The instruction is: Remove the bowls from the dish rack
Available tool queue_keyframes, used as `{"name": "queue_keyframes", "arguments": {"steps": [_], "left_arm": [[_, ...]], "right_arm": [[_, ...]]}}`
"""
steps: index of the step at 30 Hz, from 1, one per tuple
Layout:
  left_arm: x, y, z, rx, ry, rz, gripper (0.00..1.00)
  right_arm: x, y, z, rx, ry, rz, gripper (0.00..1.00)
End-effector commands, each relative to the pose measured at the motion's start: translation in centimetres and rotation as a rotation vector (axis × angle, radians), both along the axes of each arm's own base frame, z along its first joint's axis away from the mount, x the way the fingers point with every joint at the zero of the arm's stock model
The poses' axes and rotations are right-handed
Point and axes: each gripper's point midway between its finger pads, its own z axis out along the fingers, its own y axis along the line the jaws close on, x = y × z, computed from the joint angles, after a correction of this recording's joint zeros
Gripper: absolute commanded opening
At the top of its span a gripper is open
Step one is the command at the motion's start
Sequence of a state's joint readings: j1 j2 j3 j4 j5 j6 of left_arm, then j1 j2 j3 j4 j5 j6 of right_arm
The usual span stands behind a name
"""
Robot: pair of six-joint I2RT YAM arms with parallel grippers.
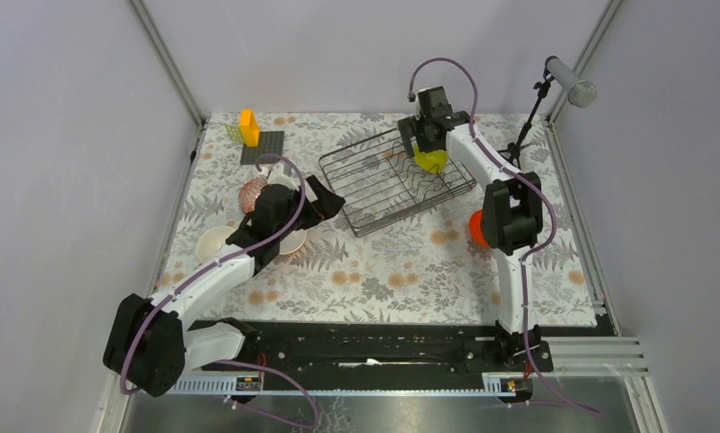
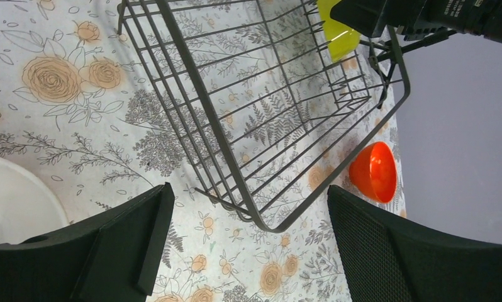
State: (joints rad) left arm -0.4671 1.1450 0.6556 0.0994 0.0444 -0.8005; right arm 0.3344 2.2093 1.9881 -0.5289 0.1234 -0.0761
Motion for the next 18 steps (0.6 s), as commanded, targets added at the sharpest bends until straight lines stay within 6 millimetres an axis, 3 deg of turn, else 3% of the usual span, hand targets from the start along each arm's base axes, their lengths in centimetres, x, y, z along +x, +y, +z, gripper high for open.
{"name": "queue_keyframes", "arguments": {"steps": [1,11,18], "left_arm": [[1.0,-0.1,1.1,0.019,-0.026,0.013,0.97],[1.3,0.0,0.6,0.03,-0.014,0.026,0.97],[1.6,-0.4,0.0,0.031,-0.004,0.011,0.97]], "right_arm": [[0.5,-0.4,-0.1,-0.127,-0.007,0.041,1.0],[0.7,-0.3,-2.1,-0.205,0.016,0.069,1.0],[0.1,1.5,-2.9,-0.115,0.06,0.106,0.99]]}}
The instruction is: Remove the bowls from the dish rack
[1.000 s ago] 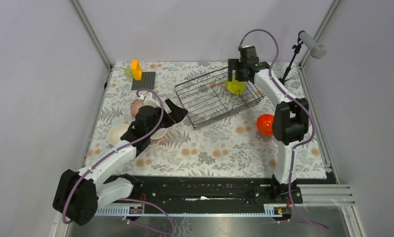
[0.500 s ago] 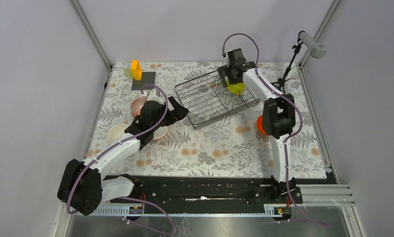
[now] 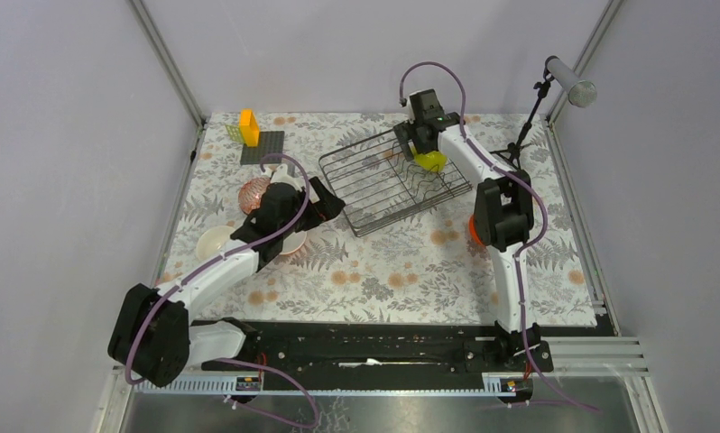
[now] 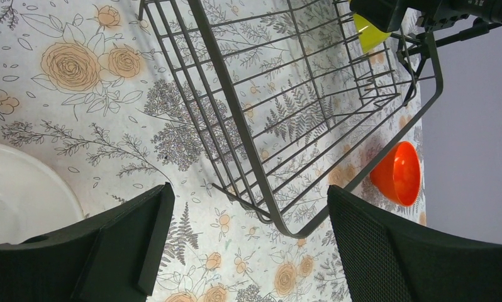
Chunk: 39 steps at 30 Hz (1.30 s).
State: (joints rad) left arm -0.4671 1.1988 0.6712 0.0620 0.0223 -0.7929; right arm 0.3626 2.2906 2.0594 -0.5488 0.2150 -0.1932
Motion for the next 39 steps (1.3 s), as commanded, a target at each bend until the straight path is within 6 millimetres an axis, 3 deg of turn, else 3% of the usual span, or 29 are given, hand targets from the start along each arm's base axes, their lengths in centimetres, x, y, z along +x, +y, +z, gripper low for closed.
{"name": "queue_keyframes", "arguments": {"steps": [1,10,14,19,23,28,33,39], "left_arm": [[1.4,-0.9,2.1,-0.021,-0.064,-0.012,0.97],[1.3,-1.1,2.0,-0.027,-0.062,-0.023,0.97],[1.3,-1.1,2.0,-0.026,-0.06,-0.025,0.97],[1.3,-1.1,2.1,-0.028,-0.061,-0.023,0.97],[1.3,-1.2,2.2,-0.032,-0.063,-0.022,0.97],[1.3,-1.2,2.4,-0.037,-0.067,-0.022,0.97],[1.3,-1.2,2.6,-0.039,-0.069,-0.024,0.97],[1.1,-1.2,2.6,-0.043,-0.07,-0.026,0.97]], "right_arm": [[-1.0,1.6,-1.5,0.036,0.078,0.045,1.0],[-2.9,0.8,-3.6,-0.023,0.209,0.053,1.0],[-2.9,-1.0,-3.5,-0.107,0.185,-0.002,1.0],[-1.5,-3.5,-1.1,-0.212,0.074,-0.107,0.97],[-0.8,-3.3,1.8,-0.172,-0.013,-0.135,0.87],[-0.9,-3.6,3.2,-0.162,-0.044,-0.162,0.77],[-1.3,-3.4,4.1,-0.132,-0.054,-0.169,0.72],[-1.5,-3.0,6.8,-0.072,-0.102,-0.18,0.67]]}}
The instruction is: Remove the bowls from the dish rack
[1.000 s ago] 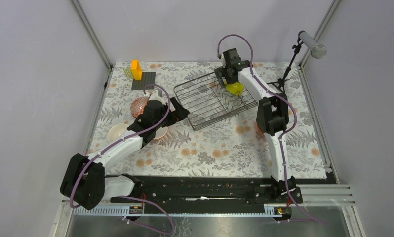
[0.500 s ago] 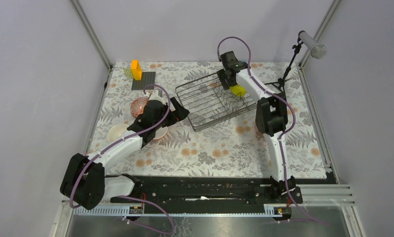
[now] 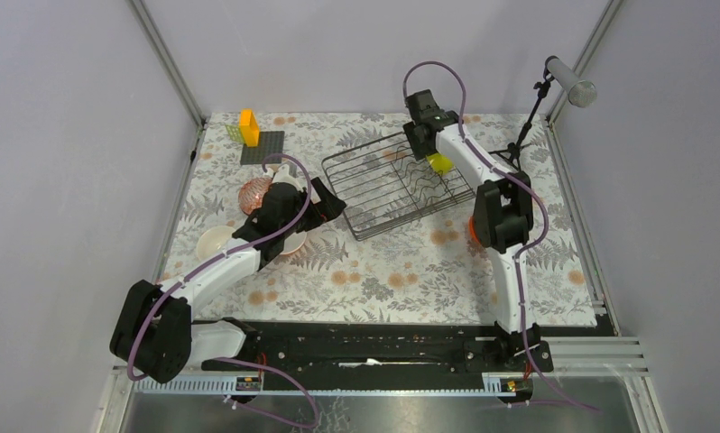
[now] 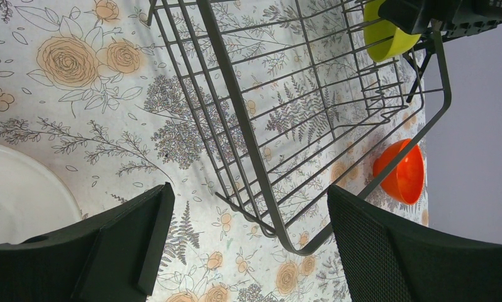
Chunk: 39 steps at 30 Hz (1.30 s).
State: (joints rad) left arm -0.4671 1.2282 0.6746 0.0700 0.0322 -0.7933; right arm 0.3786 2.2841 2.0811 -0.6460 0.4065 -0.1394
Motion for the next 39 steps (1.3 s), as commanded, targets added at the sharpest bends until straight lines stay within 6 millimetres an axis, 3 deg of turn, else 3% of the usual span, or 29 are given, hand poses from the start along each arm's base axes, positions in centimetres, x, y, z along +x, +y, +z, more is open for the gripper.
{"name": "queue_keyframes", "arguments": {"steps": [1,11,19,24,30,39], "left_arm": [[0.9,-0.9,3.4,-0.048,-0.088,-0.017,0.97],[0.7,-0.7,3.8,-0.055,-0.102,-0.014,0.97],[0.2,-0.9,4.0,-0.076,-0.101,-0.027,0.97],[-0.1,-1.5,4.5,-0.1,-0.119,-0.065,0.97],[-0.5,-3.5,6.9,-0.176,-0.183,-0.177,0.93],[-0.2,-6.4,10.6,-0.336,-0.205,-0.284,0.73]], "right_arm": [[-0.2,-0.3,6.5,0.057,-0.125,-0.037,0.65],[-1.6,-0.7,11.7,0.13,-0.224,-0.072,0.6],[-5.2,1.5,14.4,0.392,-0.304,-0.028,0.58],[-7.6,3.8,15.6,0.574,-0.309,0.036,0.58],[-10.9,6.7,17.1,0.834,-0.277,0.096,0.54],[-16.1,12.1,20.8,1.26,-0.142,0.279,0.51]]}}
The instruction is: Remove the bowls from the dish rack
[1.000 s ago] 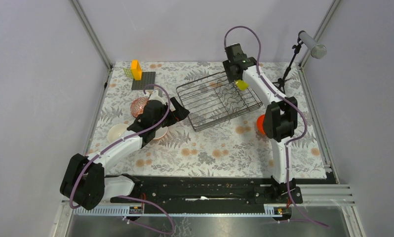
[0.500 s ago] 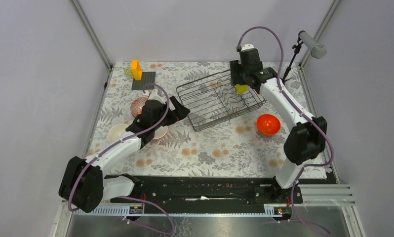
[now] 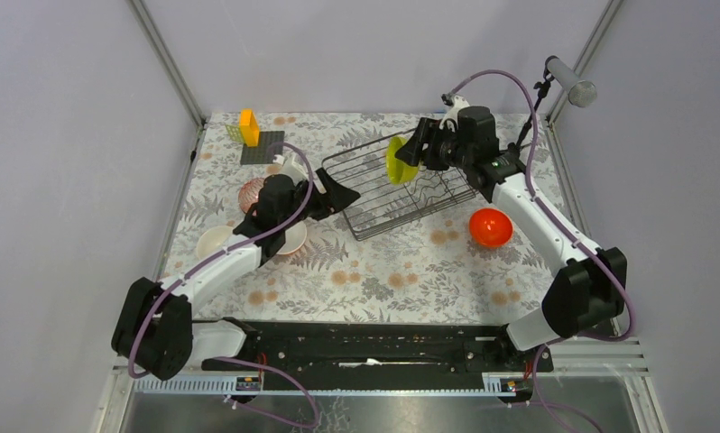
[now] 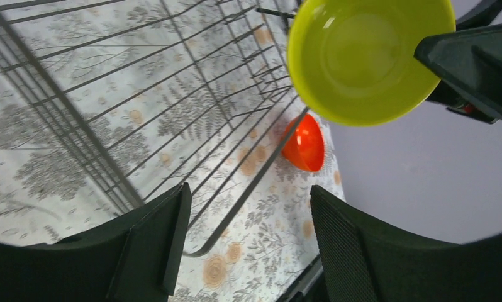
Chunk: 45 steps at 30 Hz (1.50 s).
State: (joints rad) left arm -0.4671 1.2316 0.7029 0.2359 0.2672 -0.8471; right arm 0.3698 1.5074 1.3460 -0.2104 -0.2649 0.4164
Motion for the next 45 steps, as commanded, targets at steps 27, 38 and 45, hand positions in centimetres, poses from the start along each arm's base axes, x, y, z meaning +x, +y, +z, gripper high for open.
{"name": "queue_keyframes", "arguments": {"steps": [27,38,45], "left_arm": [[3.6,-4.3,6.0,-0.109,-0.131,-0.084,0.0],[6.1,-2.9,4.9,0.208,-0.14,0.082,0.0],[6.5,-3.3,5.0,0.416,-0.155,0.131,0.0]], "right_arm": [[-5.5,5.5,5.4,0.413,0.021,0.321,0.64],[-3.0,1.1,2.5,0.101,-0.021,0.096,1.0],[-1.9,-2.5,0.1,-0.19,-0.017,-0.049,0.9]]}}
